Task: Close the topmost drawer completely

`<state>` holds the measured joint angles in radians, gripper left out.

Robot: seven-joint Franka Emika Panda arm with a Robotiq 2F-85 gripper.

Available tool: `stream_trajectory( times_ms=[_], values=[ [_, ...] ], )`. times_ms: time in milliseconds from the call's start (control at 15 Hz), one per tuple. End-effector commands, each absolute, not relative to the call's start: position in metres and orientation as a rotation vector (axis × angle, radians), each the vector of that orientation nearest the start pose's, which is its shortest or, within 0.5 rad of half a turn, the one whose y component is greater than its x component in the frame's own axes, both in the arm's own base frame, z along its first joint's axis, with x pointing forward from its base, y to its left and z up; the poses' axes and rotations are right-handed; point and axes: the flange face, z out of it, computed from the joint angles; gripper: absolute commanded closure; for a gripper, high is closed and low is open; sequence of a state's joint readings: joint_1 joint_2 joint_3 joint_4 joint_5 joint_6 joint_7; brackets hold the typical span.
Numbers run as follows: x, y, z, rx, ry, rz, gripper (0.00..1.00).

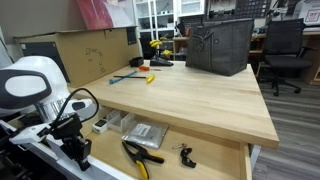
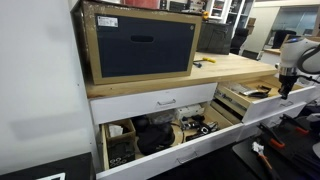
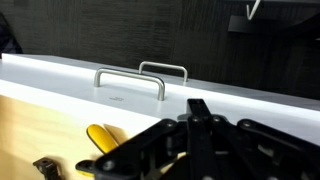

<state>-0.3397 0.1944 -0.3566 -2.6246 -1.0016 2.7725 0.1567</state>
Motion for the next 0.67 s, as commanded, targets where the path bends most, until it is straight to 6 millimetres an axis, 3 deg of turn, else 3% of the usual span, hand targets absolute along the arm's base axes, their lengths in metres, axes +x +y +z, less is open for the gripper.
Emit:
stream_trajectory(
  times_ms=[0,400,600],
  values=[
    [0.349,-0.239,0.166,-3.536,-0.205,0.218,1.0],
    [0.358,-0.238,0.155,-3.596,-0.252,0.162,1.0],
    [0.374,-0.24,0.155,-3.632,-0.246,0.081,1.0]
  ],
)
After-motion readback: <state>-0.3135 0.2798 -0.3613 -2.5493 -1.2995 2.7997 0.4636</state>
